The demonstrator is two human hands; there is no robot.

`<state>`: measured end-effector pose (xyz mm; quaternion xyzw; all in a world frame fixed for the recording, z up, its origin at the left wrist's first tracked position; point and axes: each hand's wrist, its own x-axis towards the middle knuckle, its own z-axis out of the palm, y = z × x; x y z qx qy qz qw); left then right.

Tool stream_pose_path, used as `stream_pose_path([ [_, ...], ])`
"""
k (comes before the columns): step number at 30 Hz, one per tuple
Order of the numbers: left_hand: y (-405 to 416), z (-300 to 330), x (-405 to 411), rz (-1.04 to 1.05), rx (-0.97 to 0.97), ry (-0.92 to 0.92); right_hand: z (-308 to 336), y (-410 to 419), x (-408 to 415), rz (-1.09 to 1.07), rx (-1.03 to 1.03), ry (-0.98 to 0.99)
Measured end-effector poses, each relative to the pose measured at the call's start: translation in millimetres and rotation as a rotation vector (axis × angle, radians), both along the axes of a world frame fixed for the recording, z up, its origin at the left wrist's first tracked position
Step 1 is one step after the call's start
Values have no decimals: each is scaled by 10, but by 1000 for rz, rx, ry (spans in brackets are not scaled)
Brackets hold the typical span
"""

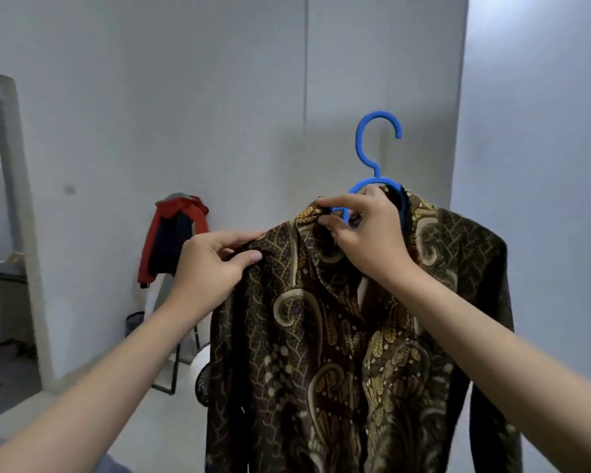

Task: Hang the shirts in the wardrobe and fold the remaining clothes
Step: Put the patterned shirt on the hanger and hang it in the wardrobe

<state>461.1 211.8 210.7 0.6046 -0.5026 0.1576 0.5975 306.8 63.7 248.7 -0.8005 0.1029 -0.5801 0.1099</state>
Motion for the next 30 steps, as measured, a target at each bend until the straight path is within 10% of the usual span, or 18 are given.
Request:
stream_pose_path([
  [30,-2915,125,-2650,-684,69,-13,109,-1596,-2938,-830,260,-154],
])
